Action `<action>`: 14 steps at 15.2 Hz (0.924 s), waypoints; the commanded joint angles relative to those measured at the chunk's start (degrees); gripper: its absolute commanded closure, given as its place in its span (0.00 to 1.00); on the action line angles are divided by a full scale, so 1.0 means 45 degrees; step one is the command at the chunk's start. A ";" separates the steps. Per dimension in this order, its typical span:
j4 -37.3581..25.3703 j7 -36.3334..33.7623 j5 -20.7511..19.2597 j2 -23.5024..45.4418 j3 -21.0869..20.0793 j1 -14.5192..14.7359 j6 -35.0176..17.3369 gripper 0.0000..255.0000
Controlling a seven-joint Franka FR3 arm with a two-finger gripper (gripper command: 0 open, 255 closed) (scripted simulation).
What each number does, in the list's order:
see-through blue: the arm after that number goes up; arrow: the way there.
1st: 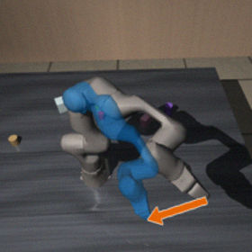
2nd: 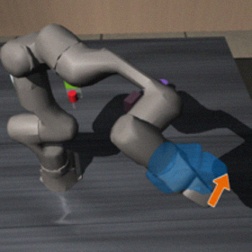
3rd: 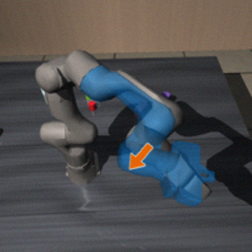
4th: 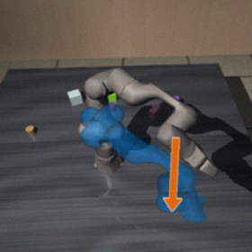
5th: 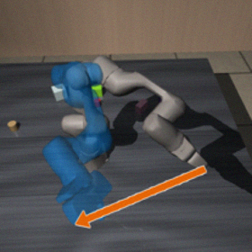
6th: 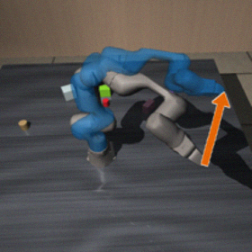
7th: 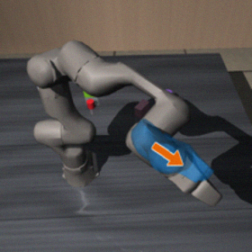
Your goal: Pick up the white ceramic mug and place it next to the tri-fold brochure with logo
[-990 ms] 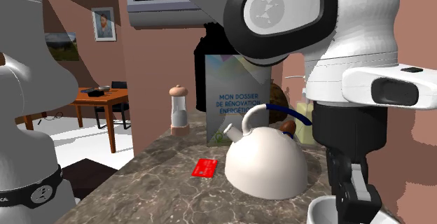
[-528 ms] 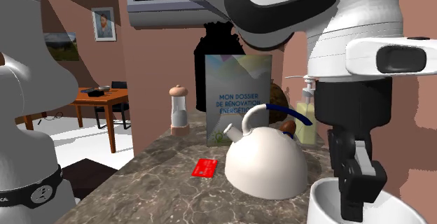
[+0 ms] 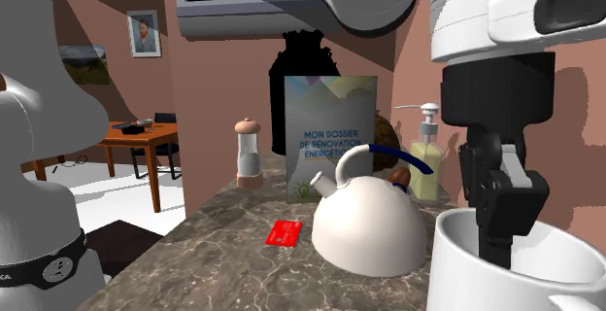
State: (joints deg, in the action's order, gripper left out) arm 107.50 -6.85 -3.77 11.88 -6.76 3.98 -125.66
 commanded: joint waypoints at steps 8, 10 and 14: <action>-0.0982 0.0103 0.0115 -0.0491 -0.0026 -0.0010 0.1465 1.00; -0.1231 0.0122 0.0133 -0.0564 -0.0030 -0.0011 0.1787 1.00; -0.1769 0.0156 0.0163 -0.0679 -0.0037 -0.0010 0.2438 1.00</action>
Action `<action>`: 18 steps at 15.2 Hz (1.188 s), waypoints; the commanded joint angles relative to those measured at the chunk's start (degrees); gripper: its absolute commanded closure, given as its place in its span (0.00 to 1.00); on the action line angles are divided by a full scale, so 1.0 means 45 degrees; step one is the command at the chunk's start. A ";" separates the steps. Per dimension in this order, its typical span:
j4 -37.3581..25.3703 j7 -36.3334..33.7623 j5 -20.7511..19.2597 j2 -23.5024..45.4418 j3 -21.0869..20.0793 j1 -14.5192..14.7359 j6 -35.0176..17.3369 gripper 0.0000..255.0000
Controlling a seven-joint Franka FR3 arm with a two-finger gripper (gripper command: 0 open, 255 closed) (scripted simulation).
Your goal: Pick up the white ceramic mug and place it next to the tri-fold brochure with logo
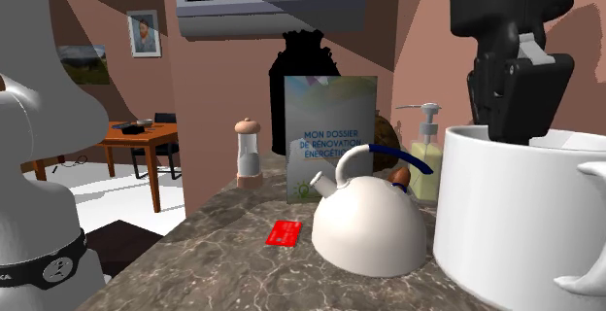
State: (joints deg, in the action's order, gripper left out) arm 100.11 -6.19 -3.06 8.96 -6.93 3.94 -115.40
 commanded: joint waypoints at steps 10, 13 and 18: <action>-0.1719 0.0073 0.0045 -0.0124 -0.0015 0.0013 0.1840 1.00; -0.2274 0.0087 0.0047 -0.0093 -0.0020 0.0021 0.2364 1.00; -0.3292 0.0106 0.0038 0.0026 -0.0028 0.0041 0.3263 1.00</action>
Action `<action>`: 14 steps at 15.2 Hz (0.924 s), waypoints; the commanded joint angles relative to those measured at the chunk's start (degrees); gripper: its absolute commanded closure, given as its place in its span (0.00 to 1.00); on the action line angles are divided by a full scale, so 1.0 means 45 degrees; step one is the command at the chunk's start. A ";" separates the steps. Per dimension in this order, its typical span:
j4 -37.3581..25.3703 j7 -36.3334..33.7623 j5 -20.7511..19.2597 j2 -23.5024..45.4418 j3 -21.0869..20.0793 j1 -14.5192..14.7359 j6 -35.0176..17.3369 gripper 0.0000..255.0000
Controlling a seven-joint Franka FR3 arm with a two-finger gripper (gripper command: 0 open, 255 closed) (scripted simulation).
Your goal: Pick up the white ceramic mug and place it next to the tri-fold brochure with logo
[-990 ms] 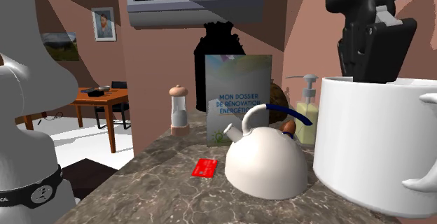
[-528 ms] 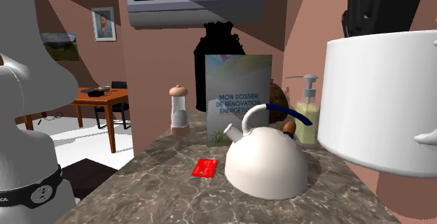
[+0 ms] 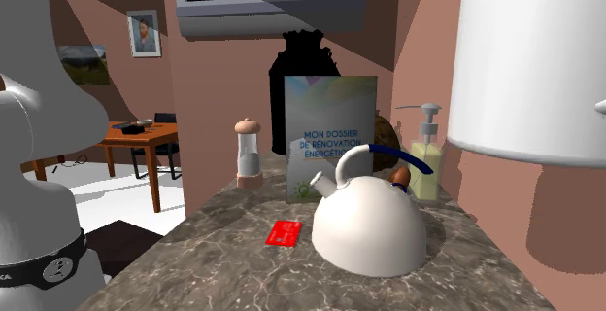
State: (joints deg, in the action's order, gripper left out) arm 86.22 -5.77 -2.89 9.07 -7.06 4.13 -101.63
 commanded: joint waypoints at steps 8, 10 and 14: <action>-0.2137 0.0030 -0.0048 0.0400 -0.0016 0.0052 0.1740 1.00; -0.2695 0.0032 -0.0068 0.0549 -0.0022 0.0072 0.2152 1.00; -0.3939 0.0035 -0.0122 0.0924 -0.0034 0.0123 0.3023 1.00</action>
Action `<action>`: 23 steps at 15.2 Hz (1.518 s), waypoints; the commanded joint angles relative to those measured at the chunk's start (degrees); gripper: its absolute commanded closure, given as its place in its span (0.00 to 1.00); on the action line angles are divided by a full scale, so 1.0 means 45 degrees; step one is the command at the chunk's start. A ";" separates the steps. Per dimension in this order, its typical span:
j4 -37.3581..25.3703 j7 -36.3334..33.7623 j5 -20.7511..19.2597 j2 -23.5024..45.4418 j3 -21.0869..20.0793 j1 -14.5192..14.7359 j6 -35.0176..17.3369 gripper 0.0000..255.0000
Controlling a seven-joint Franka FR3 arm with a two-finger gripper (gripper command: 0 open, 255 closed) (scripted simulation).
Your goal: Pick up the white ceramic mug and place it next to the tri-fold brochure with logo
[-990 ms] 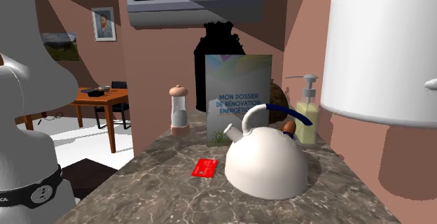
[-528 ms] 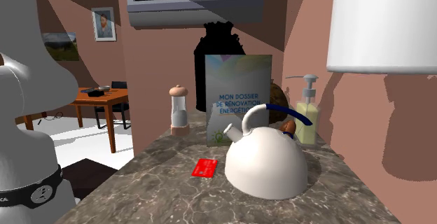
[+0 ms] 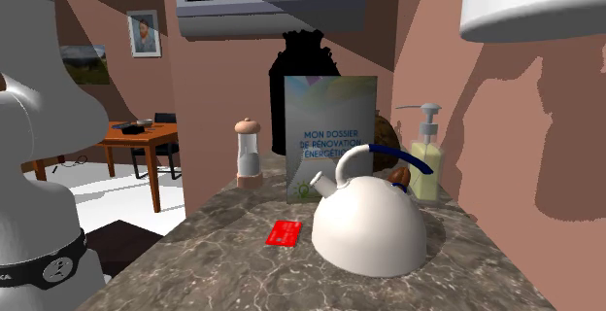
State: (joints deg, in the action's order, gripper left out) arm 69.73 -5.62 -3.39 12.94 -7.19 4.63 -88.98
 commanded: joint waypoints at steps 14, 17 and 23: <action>-0.1314 -0.0318 -0.0019 -0.0558 -0.0156 0.0262 0.1883 1.00; 0.1056 -0.0638 0.0200 -0.2352 -0.0276 0.0349 0.1304 1.00; 0.4405 -0.1318 0.0623 -0.5284 -0.0582 0.0655 0.0872 1.00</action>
State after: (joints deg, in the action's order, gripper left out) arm 87.72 -10.64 -0.86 -8.83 -9.35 7.17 -85.24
